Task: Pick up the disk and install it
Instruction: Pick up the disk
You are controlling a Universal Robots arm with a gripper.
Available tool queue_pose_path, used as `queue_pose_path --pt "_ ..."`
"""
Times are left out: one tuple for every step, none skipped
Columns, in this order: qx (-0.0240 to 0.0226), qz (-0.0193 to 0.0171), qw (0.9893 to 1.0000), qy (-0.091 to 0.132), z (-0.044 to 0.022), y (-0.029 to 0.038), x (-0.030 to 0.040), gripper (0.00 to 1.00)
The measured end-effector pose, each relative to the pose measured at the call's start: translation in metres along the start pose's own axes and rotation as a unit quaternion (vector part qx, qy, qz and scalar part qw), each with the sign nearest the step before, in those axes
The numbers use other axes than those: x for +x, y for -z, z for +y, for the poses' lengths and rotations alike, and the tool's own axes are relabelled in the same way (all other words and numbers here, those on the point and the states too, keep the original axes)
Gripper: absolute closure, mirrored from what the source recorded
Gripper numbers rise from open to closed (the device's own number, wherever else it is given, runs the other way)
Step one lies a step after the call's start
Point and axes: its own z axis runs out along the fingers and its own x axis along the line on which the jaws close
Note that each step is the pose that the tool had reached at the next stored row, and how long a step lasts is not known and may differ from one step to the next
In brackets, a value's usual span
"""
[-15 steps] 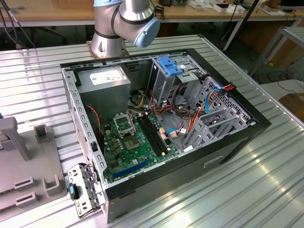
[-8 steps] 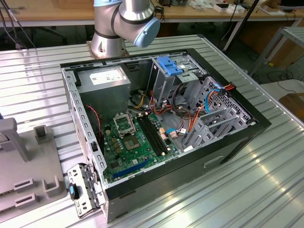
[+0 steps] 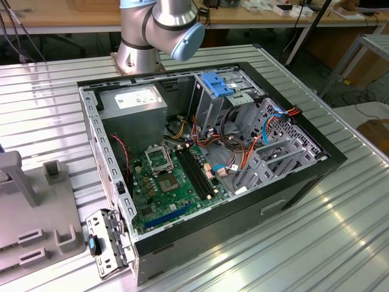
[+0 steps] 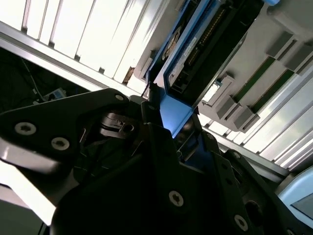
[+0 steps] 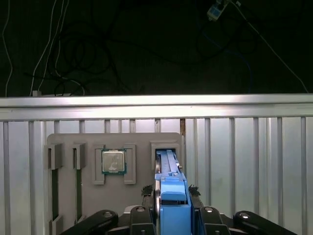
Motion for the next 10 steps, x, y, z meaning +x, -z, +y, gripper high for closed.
queue_pose_path --pt "0.0002 0.0002 1.0 0.0 -0.0001 0.0028 -0.0001 0.63" --pt "0.0005 0.0005 1.0 0.0 -0.0002 0.0058 -0.0002 0.63" --pt "0.0009 0.0007 1.0 0.0 -0.0002 0.0087 -0.0003 0.63" --pt "0.0012 0.0009 1.0 0.0 -0.0003 0.0118 -0.0003 0.63" --pt "0.0016 0.001 1.0 0.0 -0.0004 0.0152 -0.0004 0.63" --pt "0.002 0.0012 1.0 0.0 -0.0005 0.0201 -0.0006 0.63" --pt "0.0022 0.0014 1.0 0.0 -0.0006 0.0239 -0.0007 0.63" --pt "0.0026 0.0016 1.0 0.0 -0.0007 0.0278 -0.0008 0.63" --pt "0.003 0.0019 1.0 0.0 -0.0008 0.0338 -0.0009 0.63" --pt "0.0033 0.0021 1.0 0.0 -0.0009 0.0374 -0.001 0.63"
